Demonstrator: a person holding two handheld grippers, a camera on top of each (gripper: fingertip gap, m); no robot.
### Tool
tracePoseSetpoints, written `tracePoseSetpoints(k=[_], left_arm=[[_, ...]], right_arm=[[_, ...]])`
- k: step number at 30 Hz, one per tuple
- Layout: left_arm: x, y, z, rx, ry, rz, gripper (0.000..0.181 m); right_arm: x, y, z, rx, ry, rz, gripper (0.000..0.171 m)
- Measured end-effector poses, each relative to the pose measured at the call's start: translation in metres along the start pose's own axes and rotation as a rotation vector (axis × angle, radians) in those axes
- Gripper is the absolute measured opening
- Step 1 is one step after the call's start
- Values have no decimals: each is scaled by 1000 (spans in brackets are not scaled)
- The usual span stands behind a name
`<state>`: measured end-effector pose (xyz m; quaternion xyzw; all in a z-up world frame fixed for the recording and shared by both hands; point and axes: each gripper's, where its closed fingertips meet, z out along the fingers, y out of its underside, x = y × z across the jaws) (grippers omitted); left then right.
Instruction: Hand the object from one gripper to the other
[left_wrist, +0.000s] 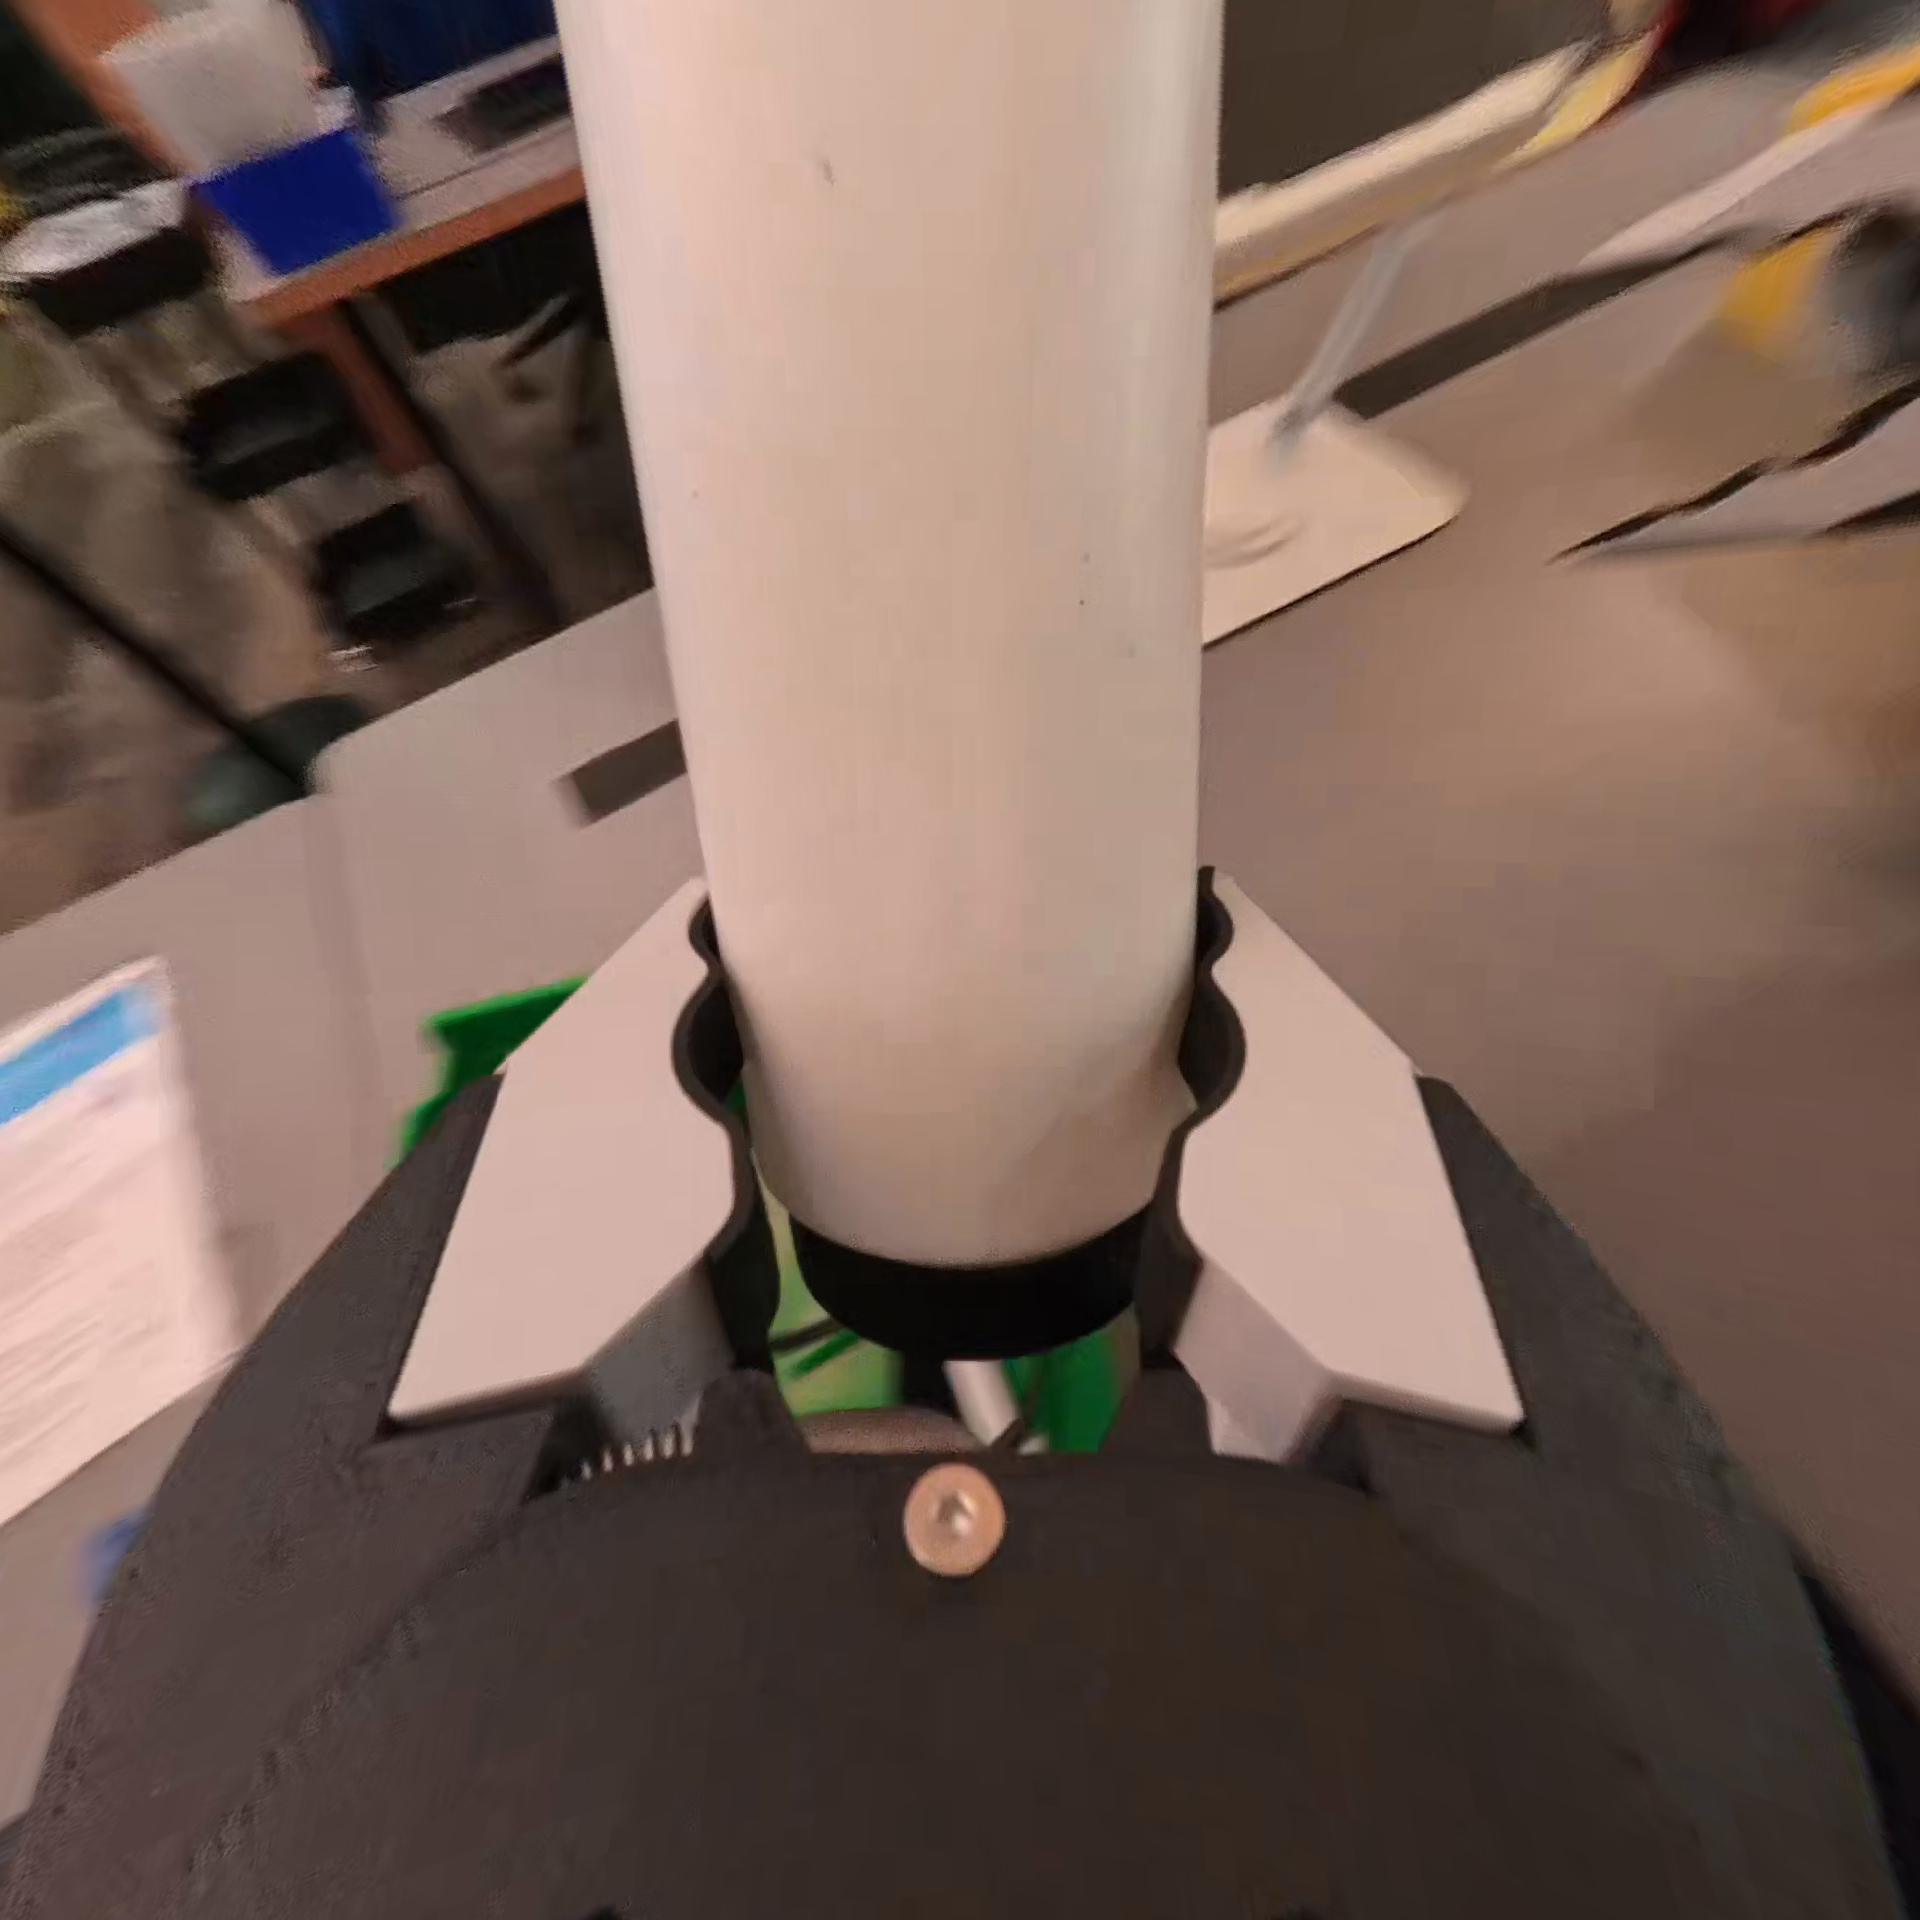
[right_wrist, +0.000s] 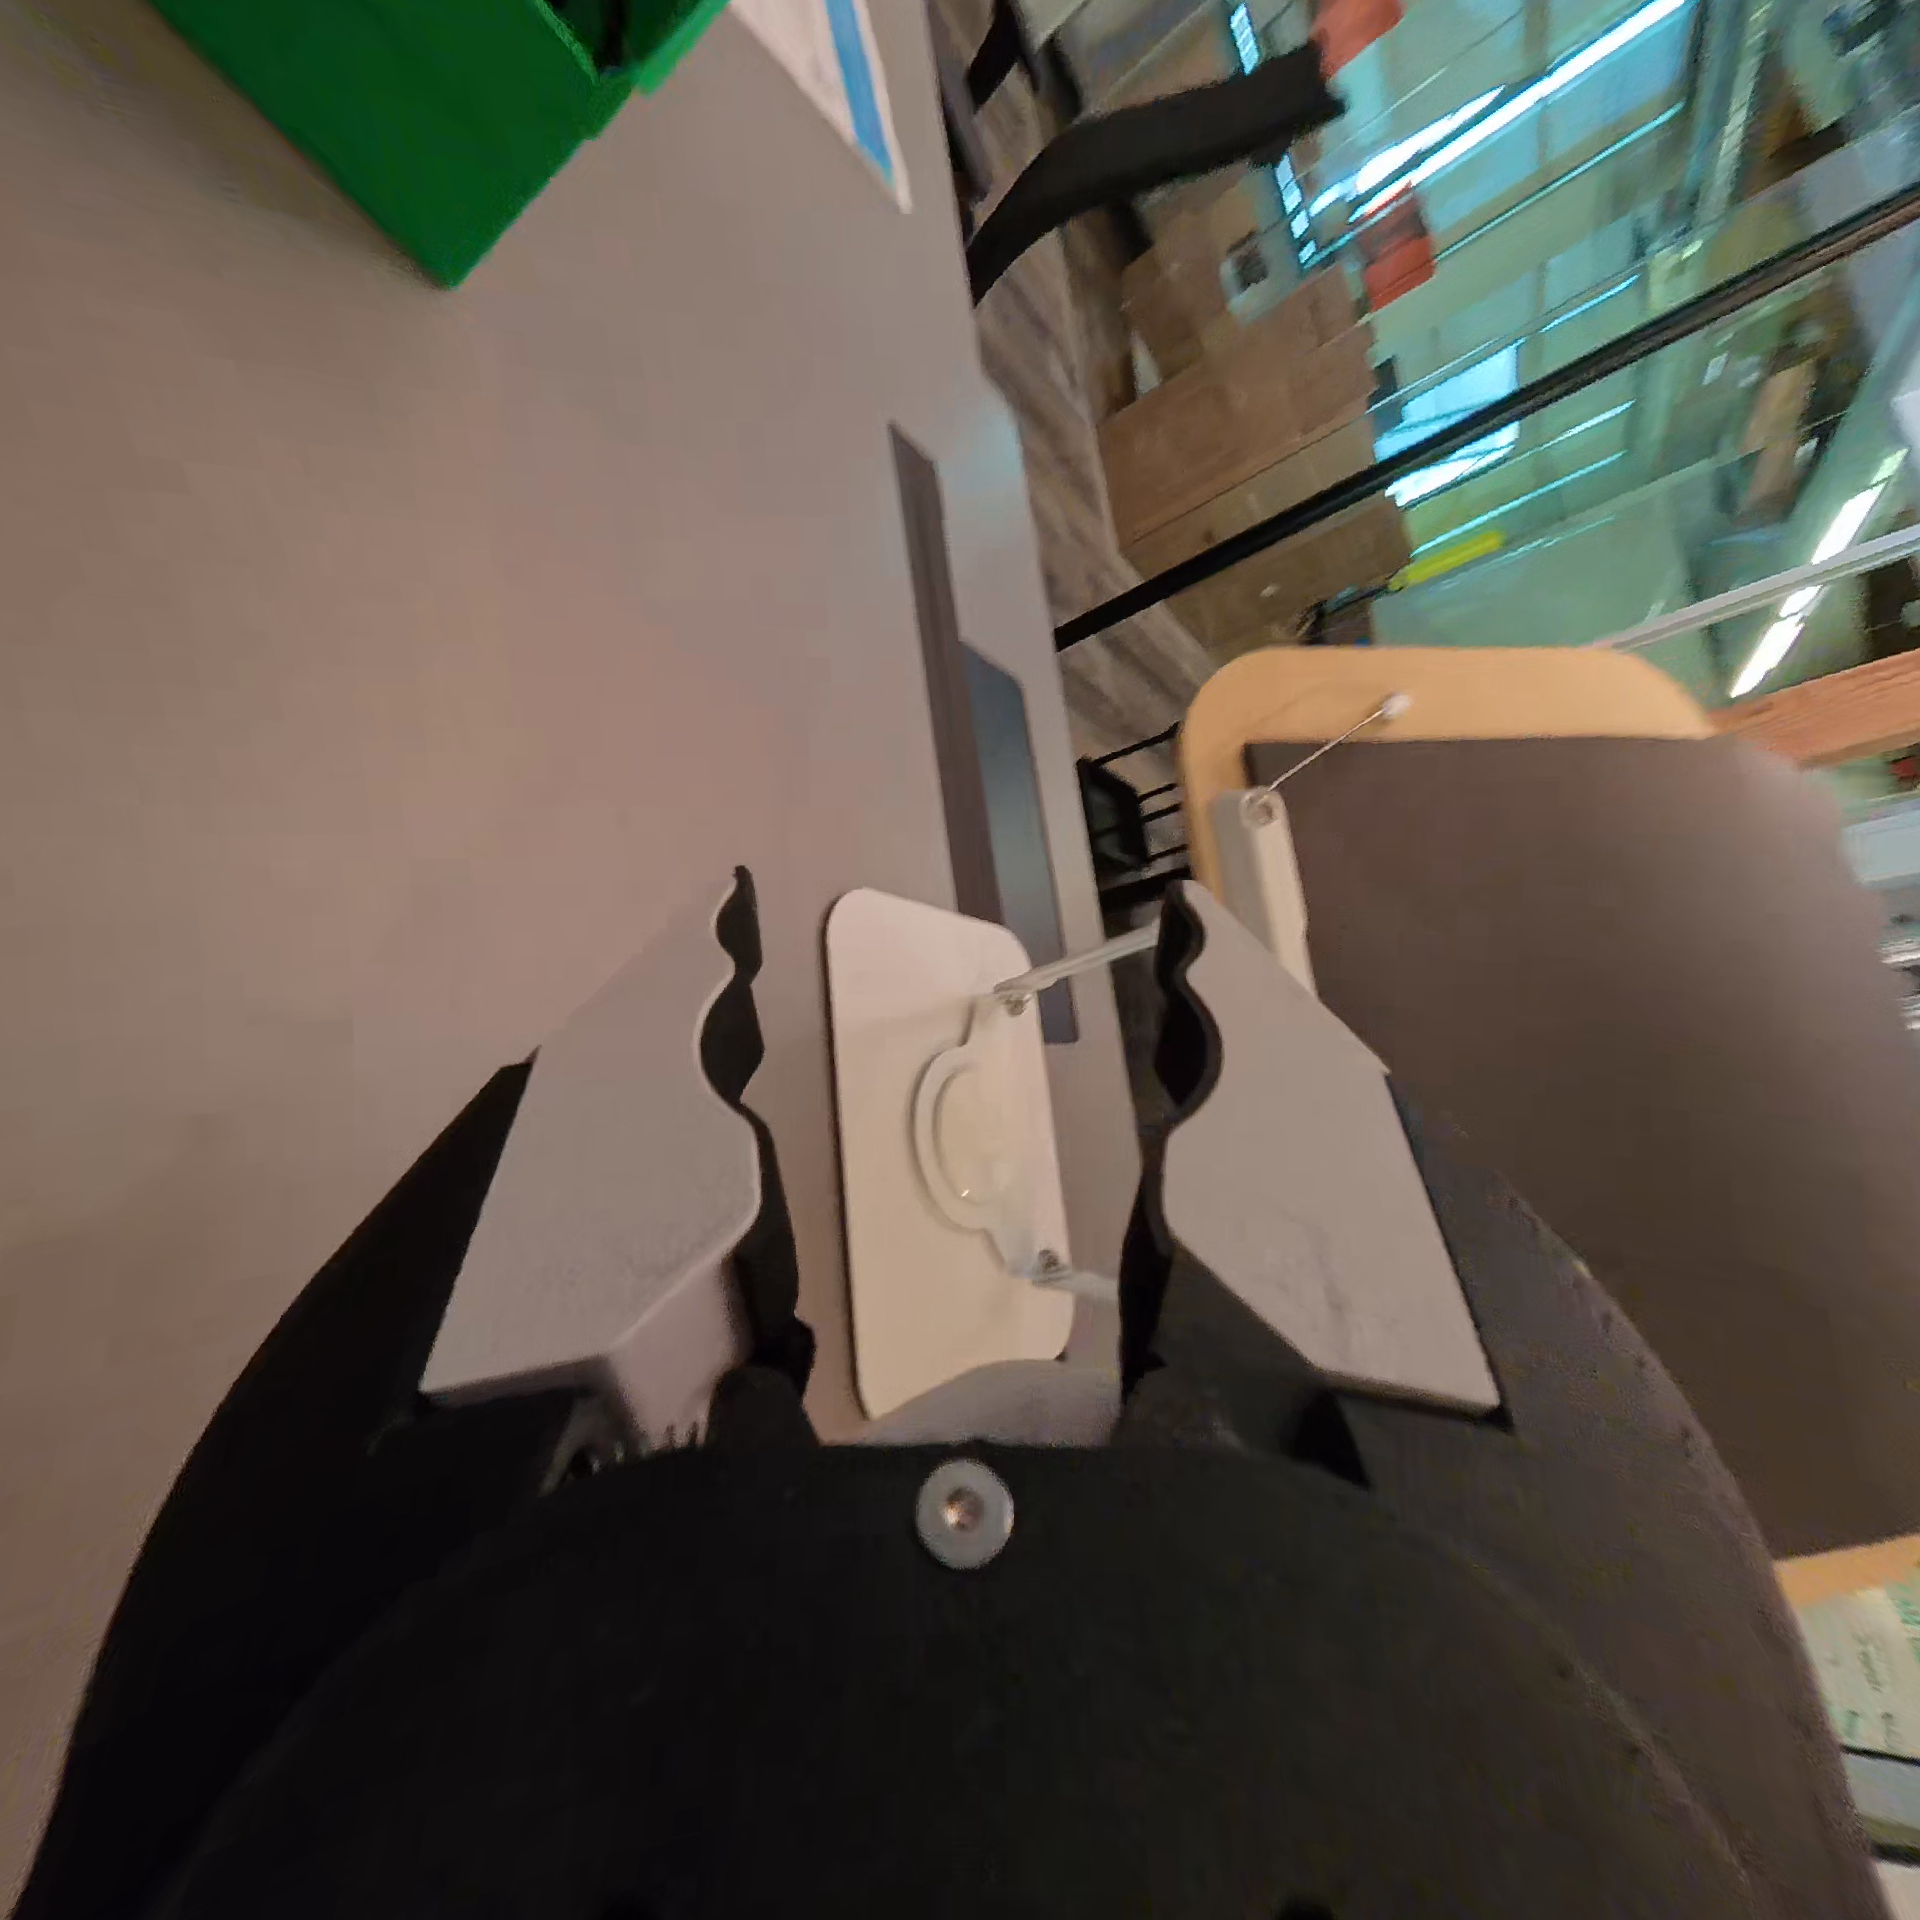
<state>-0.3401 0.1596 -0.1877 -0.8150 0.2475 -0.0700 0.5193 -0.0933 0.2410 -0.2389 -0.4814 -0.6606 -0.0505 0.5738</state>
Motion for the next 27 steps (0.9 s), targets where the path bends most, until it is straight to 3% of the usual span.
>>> tracePoseSetpoints(k=[4, 11, 19, 27], left_arm=[[71, -33, 16, 178, 340, -148, 86], [158, -46, 51, 204, 727, -279, 85], [207, -97, 90, 264, 961, -218, 85], [231, -132, 123, 300, 975, -94, 85]], right_arm=[[10, -22, -6, 39, 131, -127, 91], [17, -52, -19, 122, 250, -257, 105], [59, -39, -38, 88, 369, -234, 114], [112, -20, -77, 44, 528, -232, 115]])
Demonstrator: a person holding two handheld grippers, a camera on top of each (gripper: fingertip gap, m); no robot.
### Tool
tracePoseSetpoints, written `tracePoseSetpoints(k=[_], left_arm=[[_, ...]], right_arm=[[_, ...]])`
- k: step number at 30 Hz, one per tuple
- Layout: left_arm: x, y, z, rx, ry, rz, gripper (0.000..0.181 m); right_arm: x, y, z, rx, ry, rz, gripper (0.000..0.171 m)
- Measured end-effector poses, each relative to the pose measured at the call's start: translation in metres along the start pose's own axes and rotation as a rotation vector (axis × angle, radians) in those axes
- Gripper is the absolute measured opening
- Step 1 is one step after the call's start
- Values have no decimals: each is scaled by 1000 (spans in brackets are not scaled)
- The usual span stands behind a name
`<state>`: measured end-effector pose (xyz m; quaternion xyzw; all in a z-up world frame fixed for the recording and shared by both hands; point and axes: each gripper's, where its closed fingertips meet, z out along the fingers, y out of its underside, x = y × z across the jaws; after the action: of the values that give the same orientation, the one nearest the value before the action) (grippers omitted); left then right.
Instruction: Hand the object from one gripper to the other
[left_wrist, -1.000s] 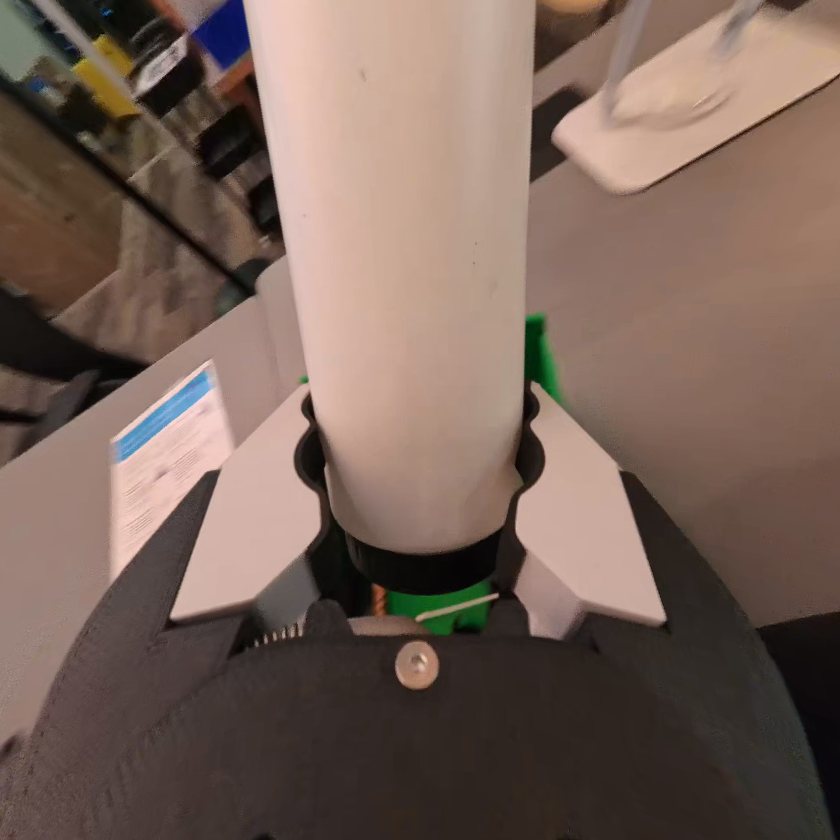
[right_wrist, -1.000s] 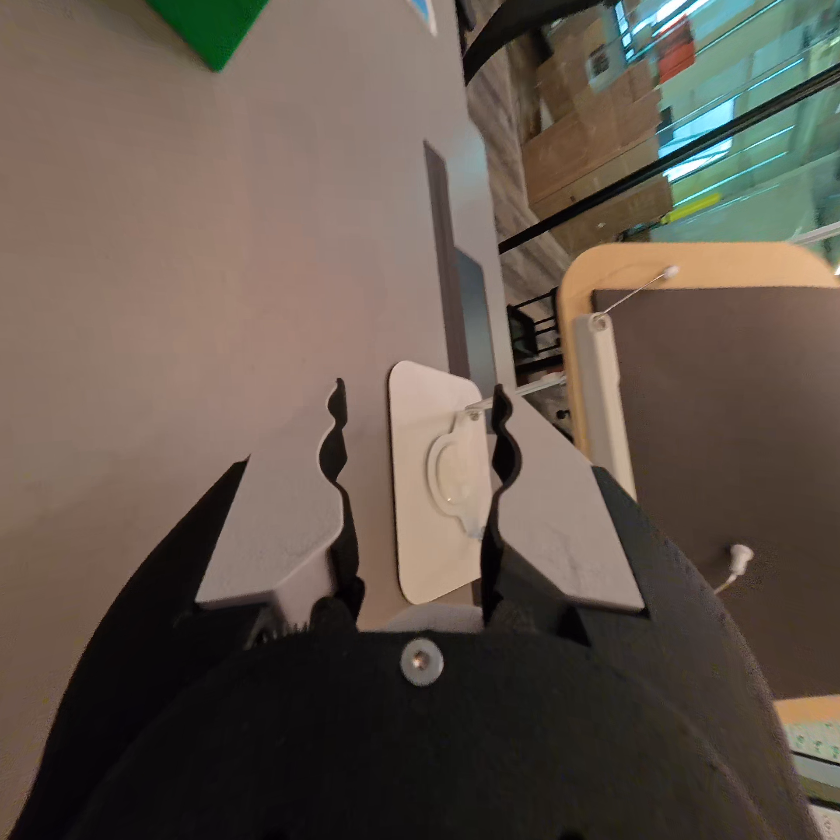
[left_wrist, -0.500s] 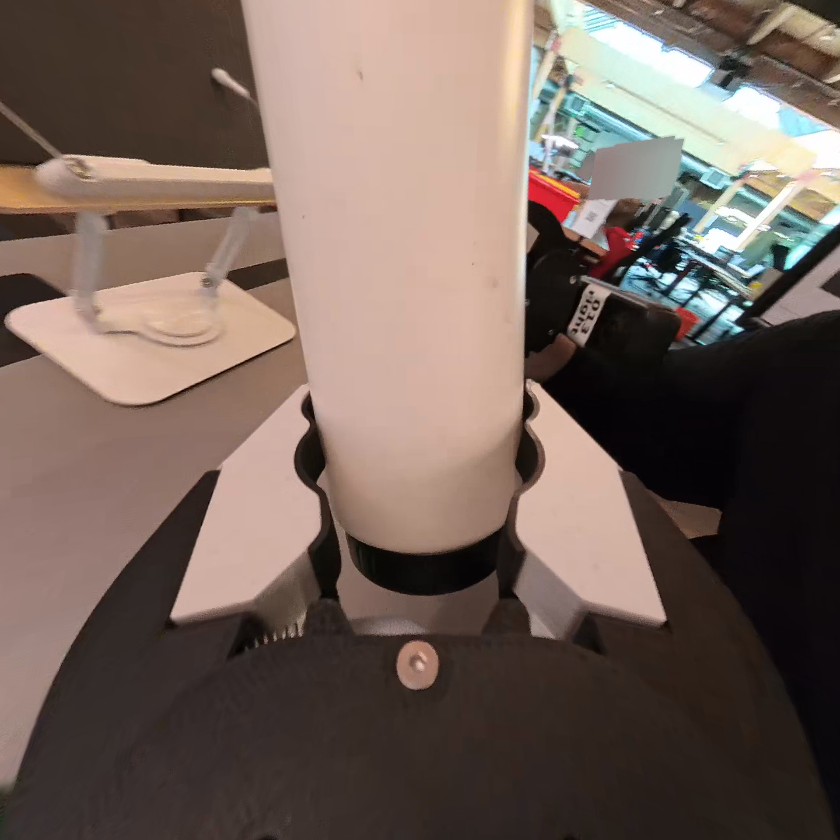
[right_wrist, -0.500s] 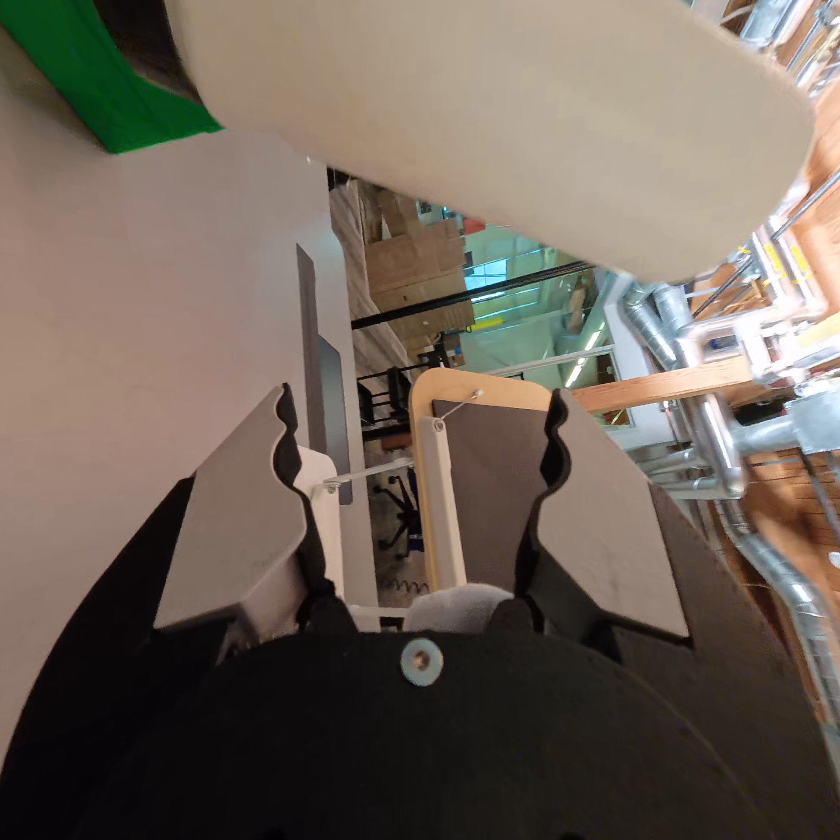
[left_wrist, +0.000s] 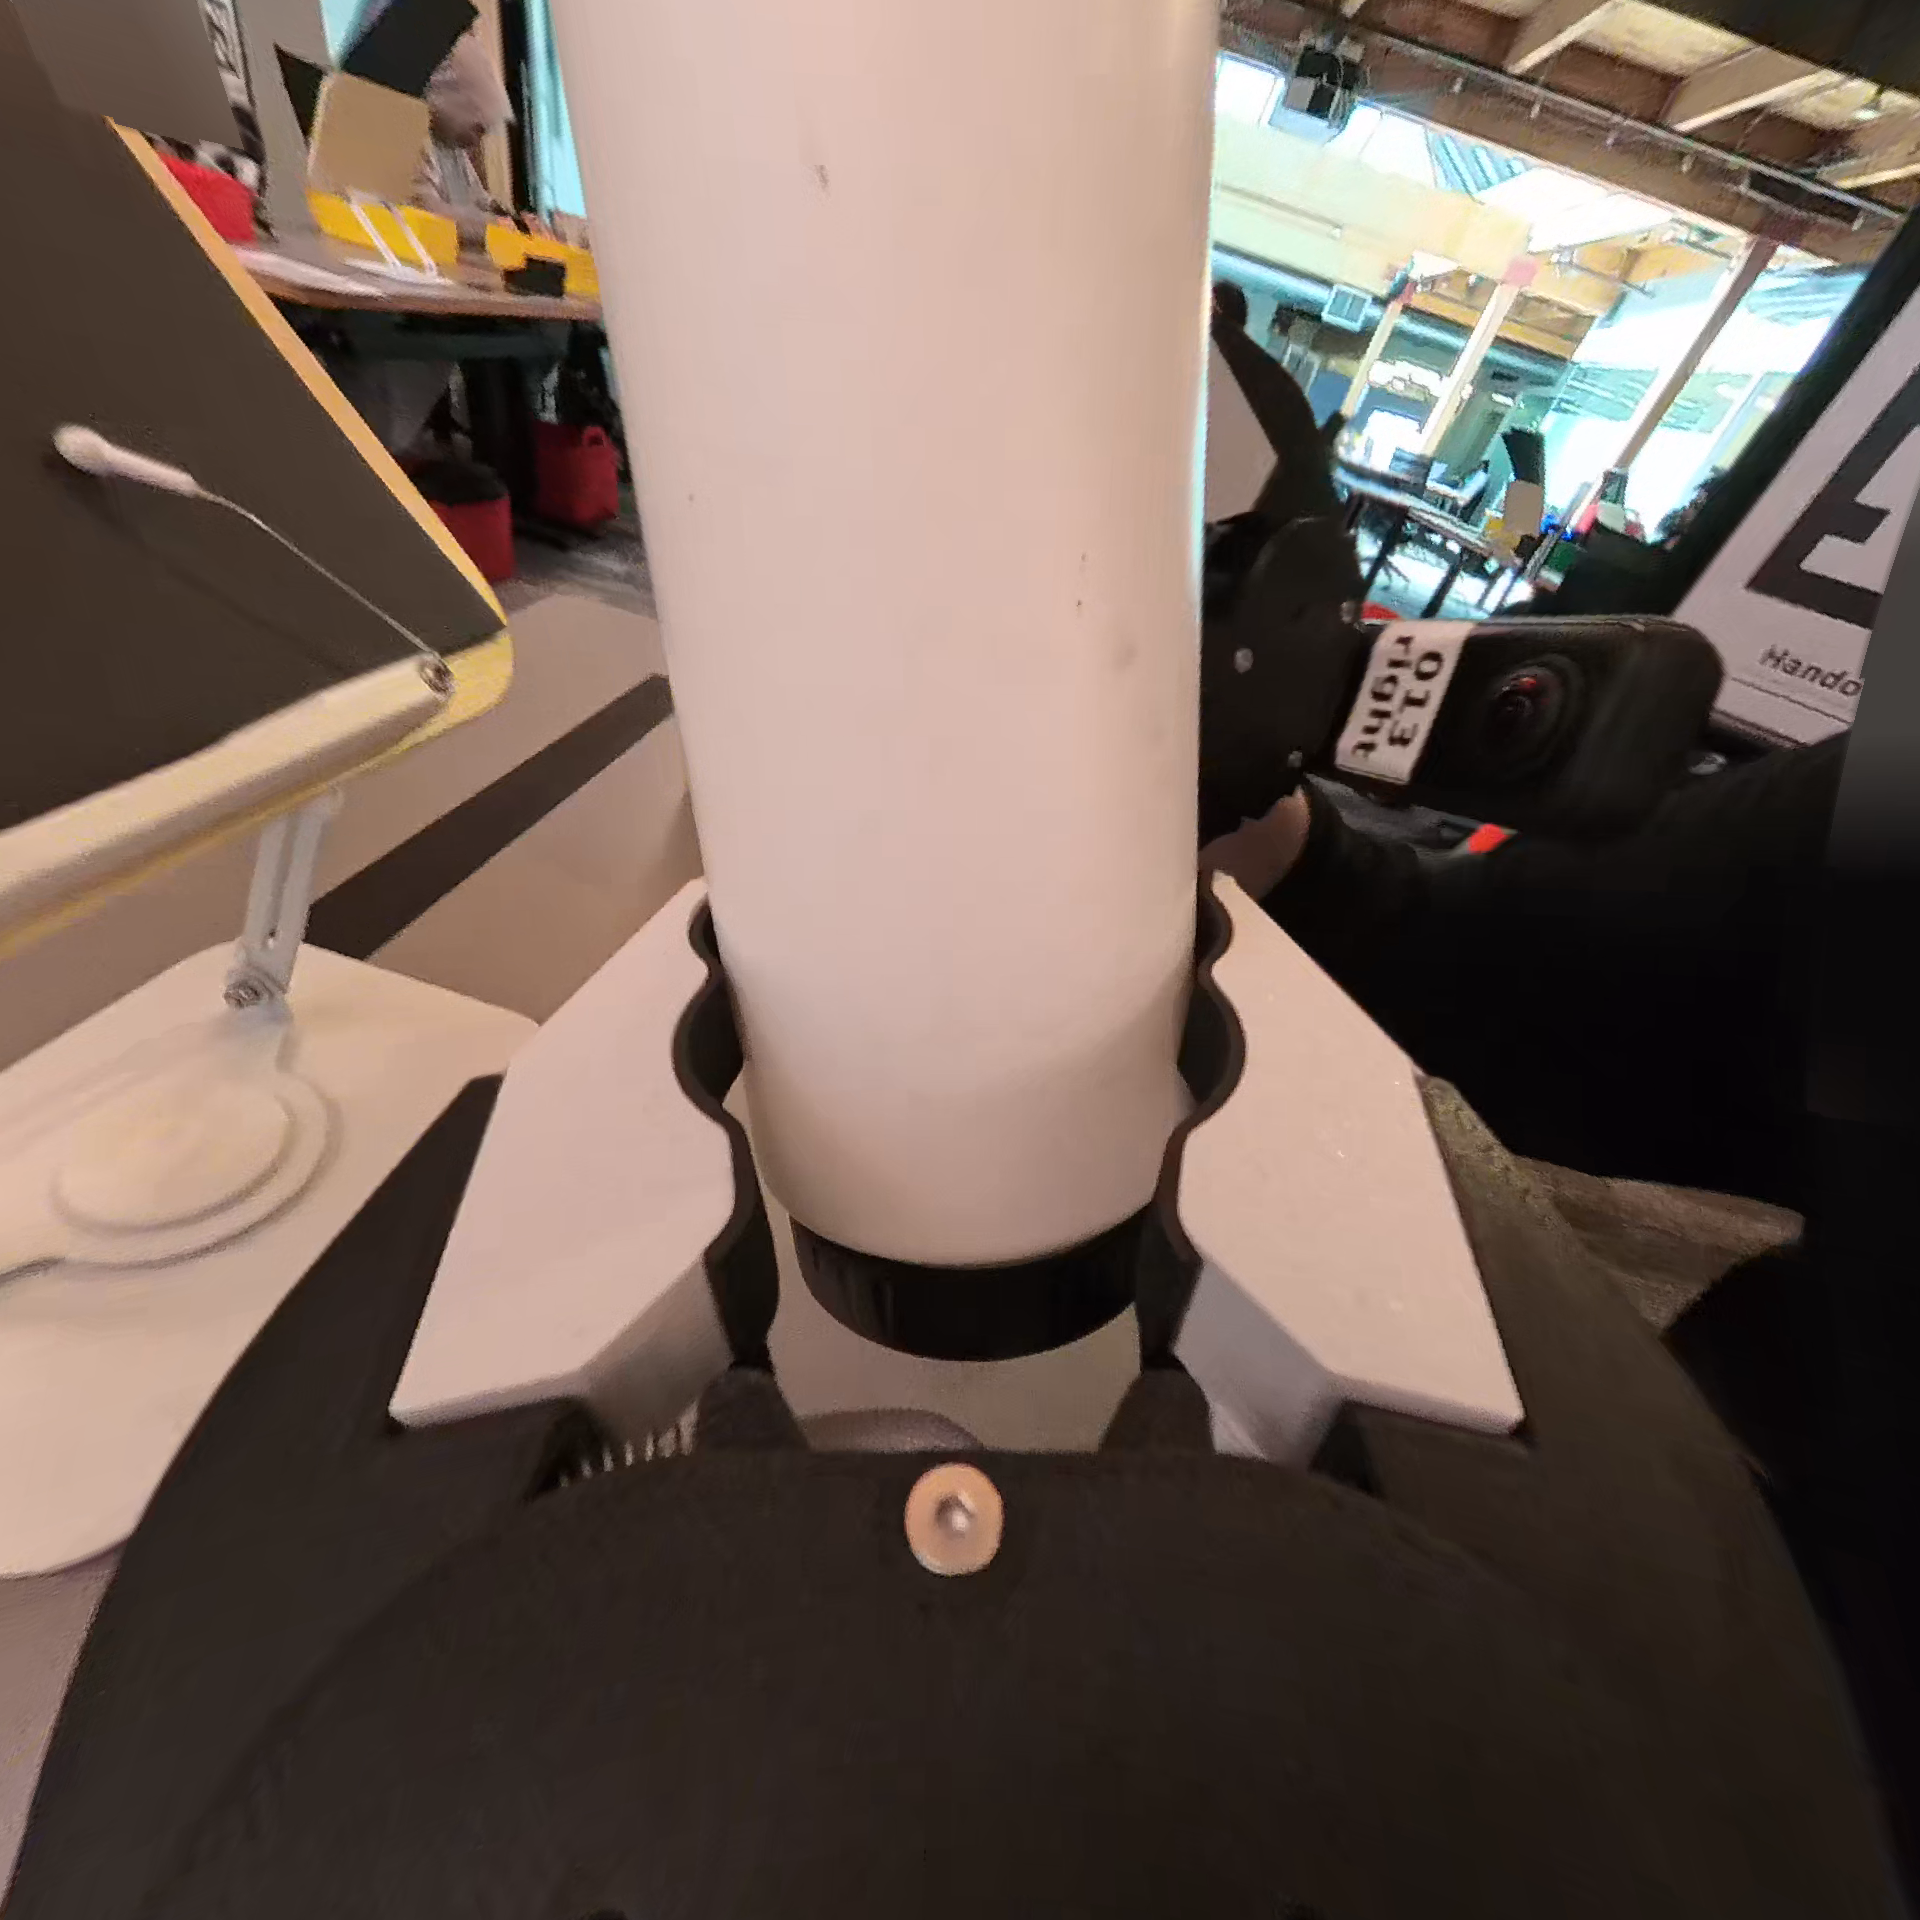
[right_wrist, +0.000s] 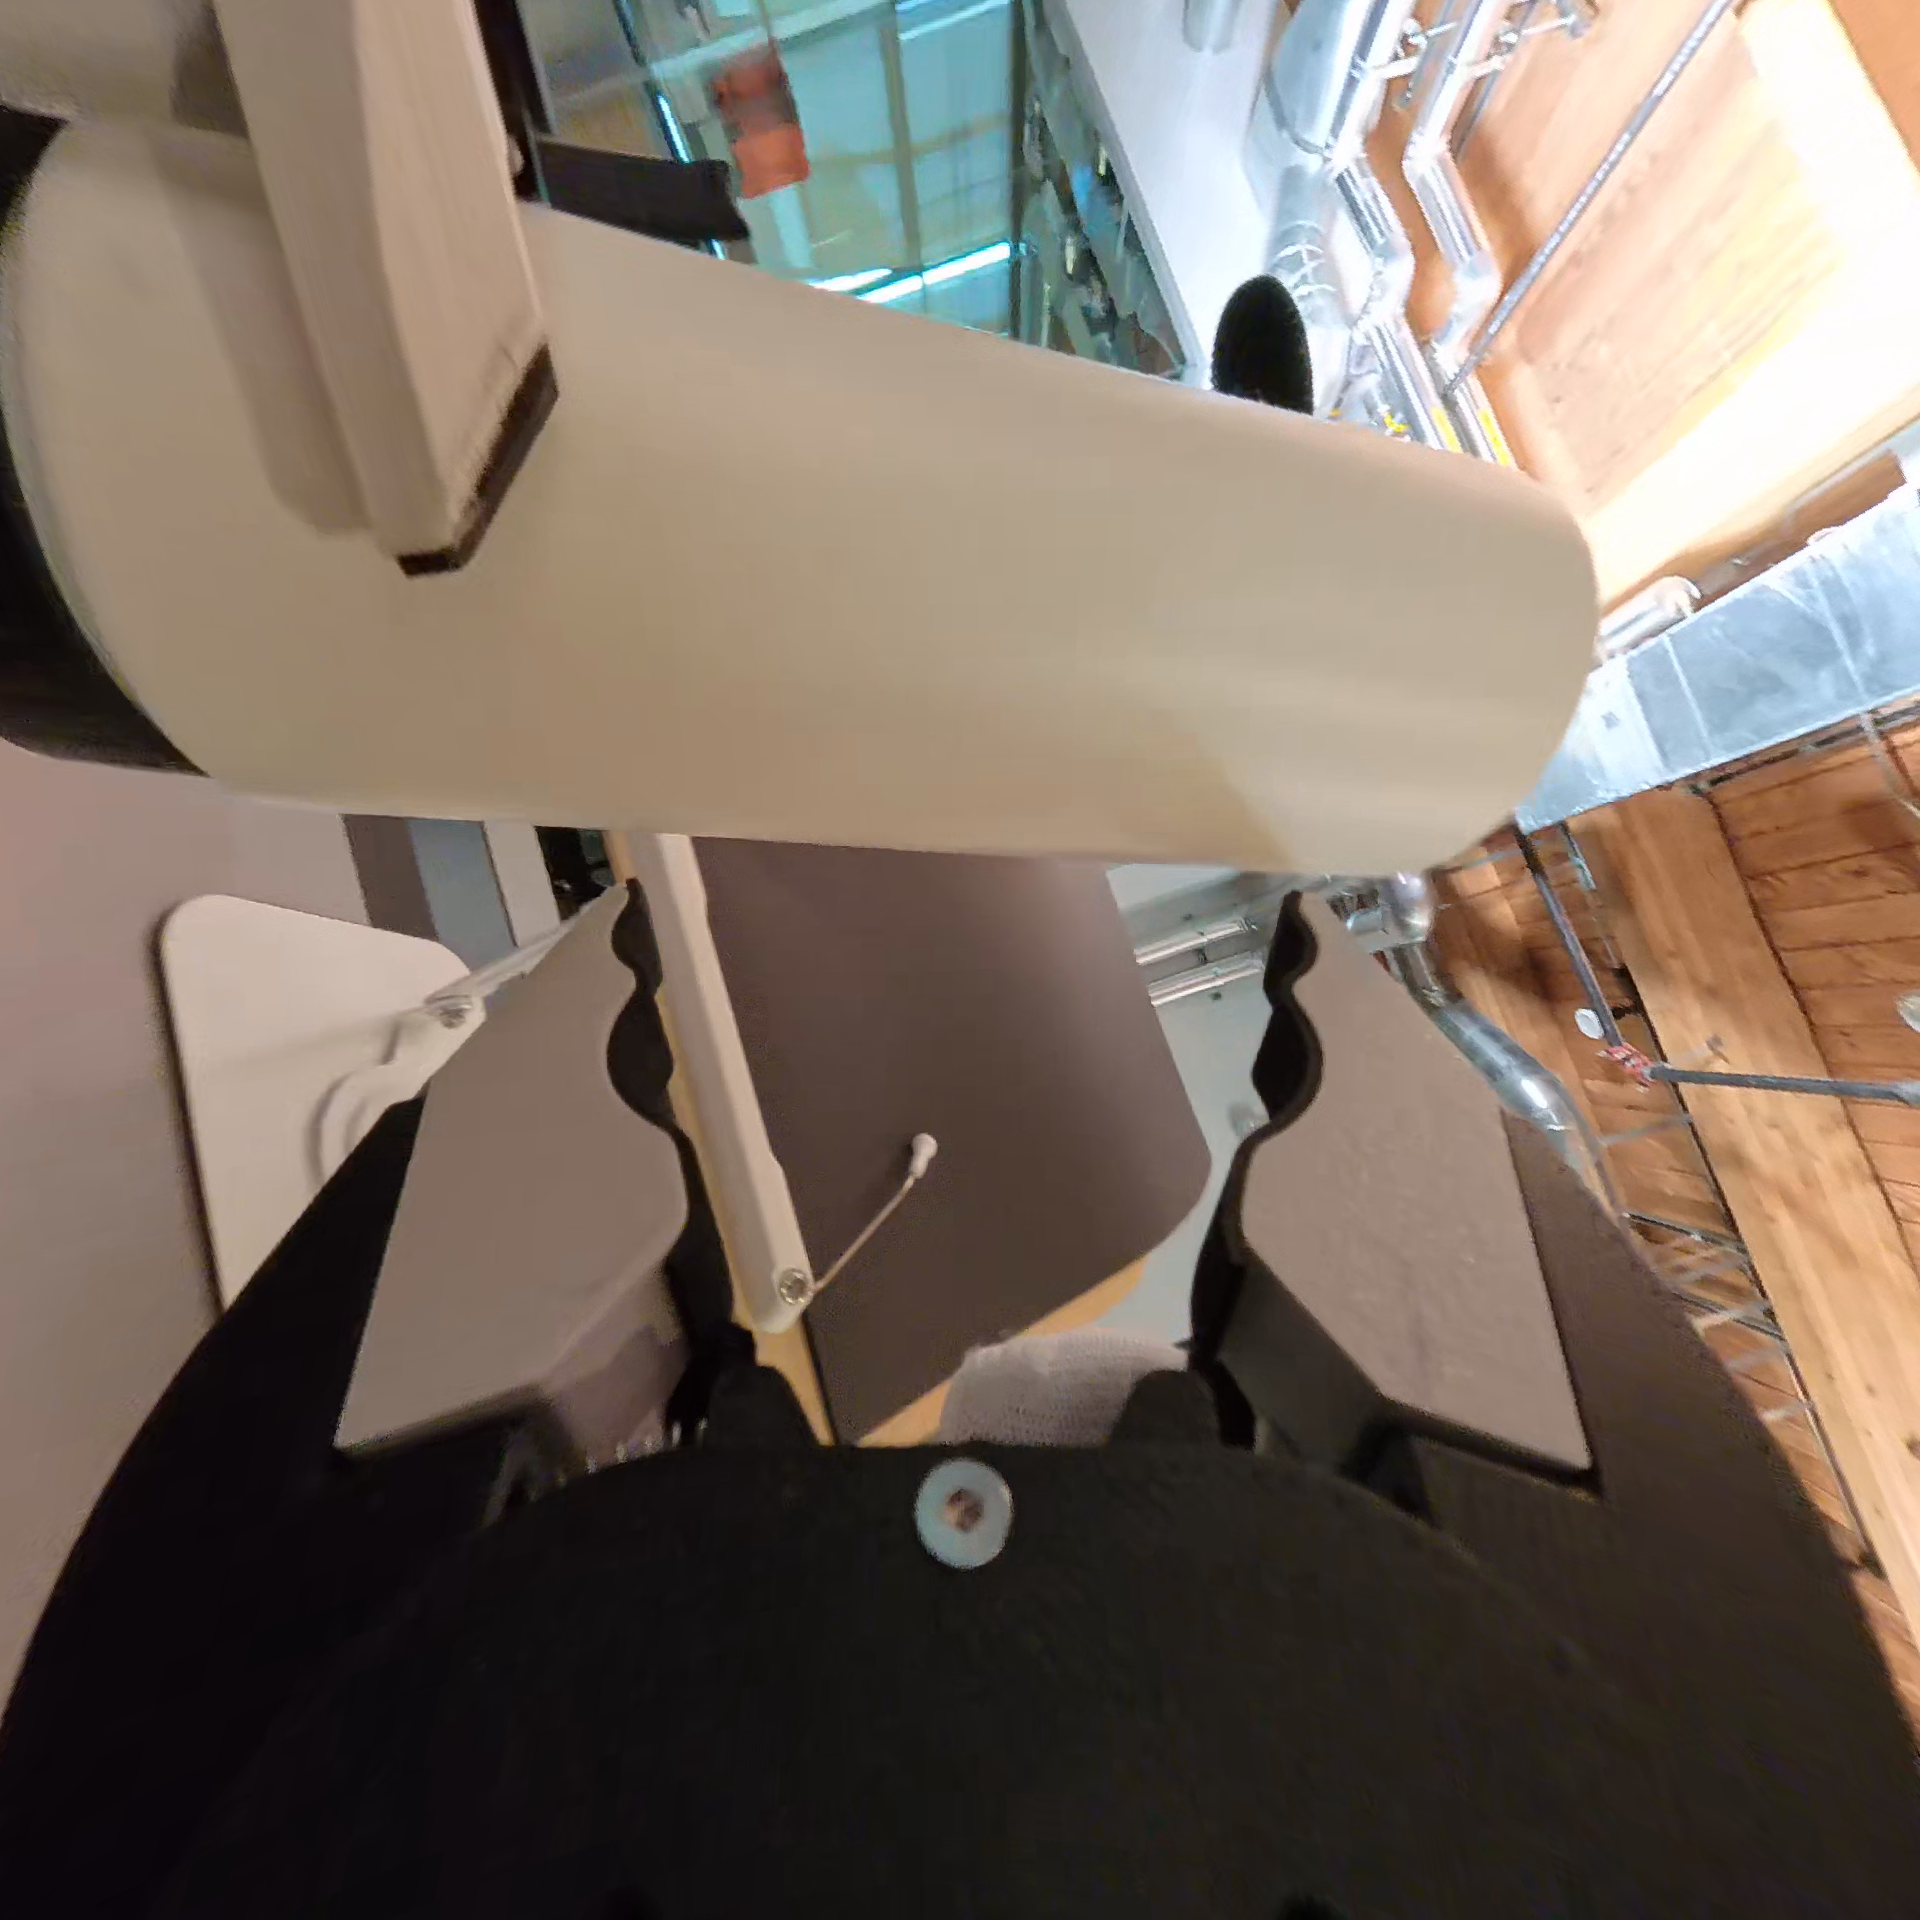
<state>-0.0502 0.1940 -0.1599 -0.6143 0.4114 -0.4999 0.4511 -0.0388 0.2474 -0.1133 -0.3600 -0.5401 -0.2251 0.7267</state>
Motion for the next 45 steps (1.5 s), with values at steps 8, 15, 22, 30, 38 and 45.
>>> tracePoseSetpoints(k=[8, 15, 22, 30, 38, 45], left_arm=[[-21, 12, -5, -29, -100, 106, 85], [-22, 19, 3, -34, -166, 274, 85], [-16, 52, 33, -108, -149, 407, 85], [-27, 87, 45, -218, -169, 449, 85], [-23, 81, 45, -191, -167, 461, 85], [-25, 70, 44, -146, -208, 428, 84]], right_arm=[[10, -2, -13, 114, -181, 408, 101], [24, -28, -37, 316, -414, 820, 113], [16, -43, -31, 442, -506, 1092, 120], [-9, -51, -29, 448, -611, 1138, 104], [-3, -55, -30, 464, -607, 1158, 103], [8, -49, -30, 459, -575, 1184, 103]])
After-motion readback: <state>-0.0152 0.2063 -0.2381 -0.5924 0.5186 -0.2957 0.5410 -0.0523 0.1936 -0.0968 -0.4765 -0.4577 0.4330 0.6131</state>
